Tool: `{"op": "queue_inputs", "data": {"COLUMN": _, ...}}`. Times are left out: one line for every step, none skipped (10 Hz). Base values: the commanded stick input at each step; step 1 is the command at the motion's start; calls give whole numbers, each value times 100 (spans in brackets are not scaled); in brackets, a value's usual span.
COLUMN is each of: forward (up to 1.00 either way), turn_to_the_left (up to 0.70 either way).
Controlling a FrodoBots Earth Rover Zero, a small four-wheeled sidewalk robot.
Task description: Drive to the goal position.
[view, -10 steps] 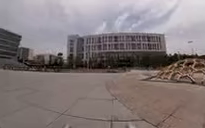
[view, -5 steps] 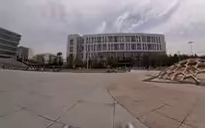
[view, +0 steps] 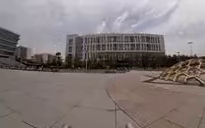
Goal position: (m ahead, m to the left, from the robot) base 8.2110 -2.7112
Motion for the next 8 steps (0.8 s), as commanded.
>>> {"op": "queue_inputs", "data": {"forward": 45, "turn_to_the_left": -27}}
{"op": "queue_inputs", "data": {"forward": 45, "turn_to_the_left": -27}}
{"op": "queue_inputs", "data": {"forward": 45, "turn_to_the_left": -27}}
{"op": "queue_inputs", "data": {"forward": 45, "turn_to_the_left": -27}}
{"op": "queue_inputs", "data": {"forward": 45, "turn_to_the_left": -27}}
{"op": "queue_inputs", "data": {"forward": 45, "turn_to_the_left": -27}}
{"op": "queue_inputs", "data": {"forward": 45, "turn_to_the_left": -27}}
{"op": "queue_inputs", "data": {"forward": 45, "turn_to_the_left": -27}}
